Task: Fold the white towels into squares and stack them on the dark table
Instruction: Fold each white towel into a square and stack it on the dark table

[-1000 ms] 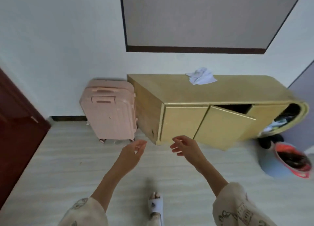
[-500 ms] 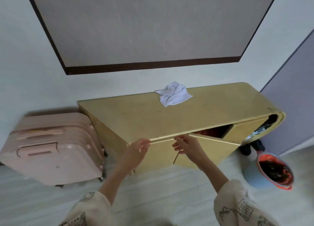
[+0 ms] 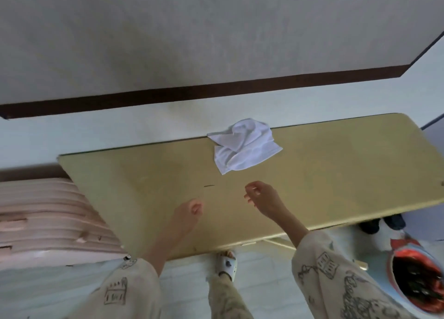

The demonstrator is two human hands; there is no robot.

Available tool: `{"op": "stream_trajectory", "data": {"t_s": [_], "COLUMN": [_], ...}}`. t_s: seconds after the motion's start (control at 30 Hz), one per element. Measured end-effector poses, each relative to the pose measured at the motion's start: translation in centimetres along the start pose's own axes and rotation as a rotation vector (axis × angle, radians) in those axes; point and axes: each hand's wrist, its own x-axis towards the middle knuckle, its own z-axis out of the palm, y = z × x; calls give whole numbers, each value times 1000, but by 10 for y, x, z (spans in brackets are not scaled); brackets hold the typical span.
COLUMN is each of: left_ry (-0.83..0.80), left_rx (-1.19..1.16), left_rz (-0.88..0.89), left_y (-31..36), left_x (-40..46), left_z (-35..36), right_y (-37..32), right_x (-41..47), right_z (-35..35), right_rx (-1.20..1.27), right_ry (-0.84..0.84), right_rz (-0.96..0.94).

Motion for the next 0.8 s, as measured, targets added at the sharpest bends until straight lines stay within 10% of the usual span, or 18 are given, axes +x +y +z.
{"op": "stream_trajectory", "data": {"t_s": [0.57,0.8], "left_ry": [55,60], "left_rx": [344,-13], "left_rz": [27,117], "left_y": [95,127], "left_x": [209,196], "left_z": [77,41], "right_y": [40,25], "right_x": [223,228], "right_z": [-39,-51], "right_rx": [-592,-766], "right_ry": [195,237], "right_rz": [-301,-317]}}
